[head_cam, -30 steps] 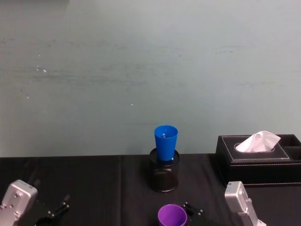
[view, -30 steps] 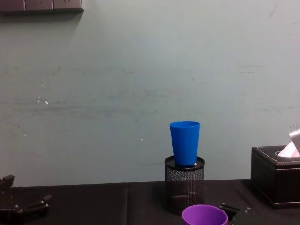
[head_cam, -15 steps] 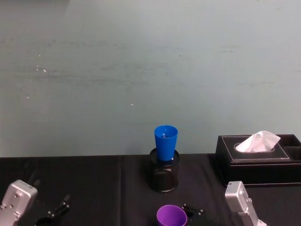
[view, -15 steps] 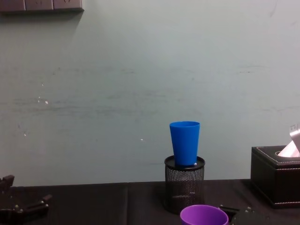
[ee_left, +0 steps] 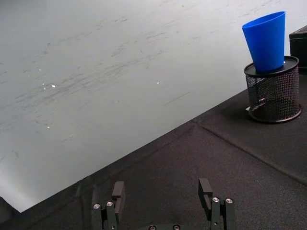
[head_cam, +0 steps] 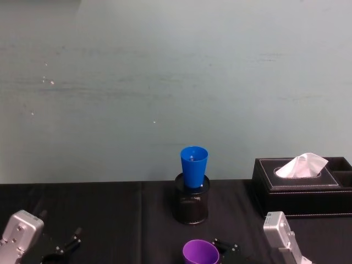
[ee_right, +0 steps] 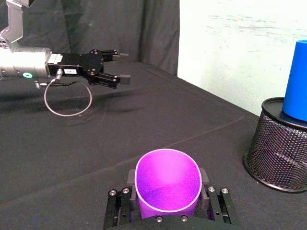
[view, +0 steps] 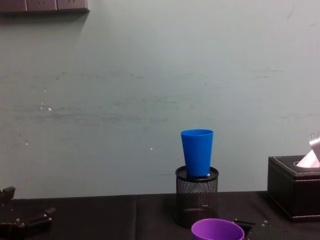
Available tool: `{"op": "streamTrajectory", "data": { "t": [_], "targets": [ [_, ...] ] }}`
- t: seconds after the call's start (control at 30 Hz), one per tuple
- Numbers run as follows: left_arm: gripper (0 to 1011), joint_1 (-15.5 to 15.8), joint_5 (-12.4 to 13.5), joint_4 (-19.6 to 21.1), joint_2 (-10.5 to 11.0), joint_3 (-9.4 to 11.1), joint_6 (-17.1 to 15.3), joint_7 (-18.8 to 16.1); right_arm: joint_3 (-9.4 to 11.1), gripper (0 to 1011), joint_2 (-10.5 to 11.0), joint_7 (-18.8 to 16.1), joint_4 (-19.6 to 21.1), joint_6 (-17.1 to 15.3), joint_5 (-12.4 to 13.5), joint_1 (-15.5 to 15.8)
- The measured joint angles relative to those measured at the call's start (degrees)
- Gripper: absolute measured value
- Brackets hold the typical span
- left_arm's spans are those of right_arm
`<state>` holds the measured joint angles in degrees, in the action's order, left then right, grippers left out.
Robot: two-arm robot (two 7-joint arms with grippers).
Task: Pick up one cup with a gripper and tap it against the other cup.
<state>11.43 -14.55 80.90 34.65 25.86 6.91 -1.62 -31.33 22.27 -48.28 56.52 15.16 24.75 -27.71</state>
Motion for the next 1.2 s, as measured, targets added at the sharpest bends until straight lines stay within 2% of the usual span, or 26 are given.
{"op": "streamTrajectory", "data": {
  "t": [1.2],
  "targets": [
    [1000, 0.0, 0.0, 0.0, 0.0, 0.0, 0.0, 0.0, 0.0, 723, 0.0, 0.0, 0.0, 0.0, 0.0, 0.0]
  ]
}}
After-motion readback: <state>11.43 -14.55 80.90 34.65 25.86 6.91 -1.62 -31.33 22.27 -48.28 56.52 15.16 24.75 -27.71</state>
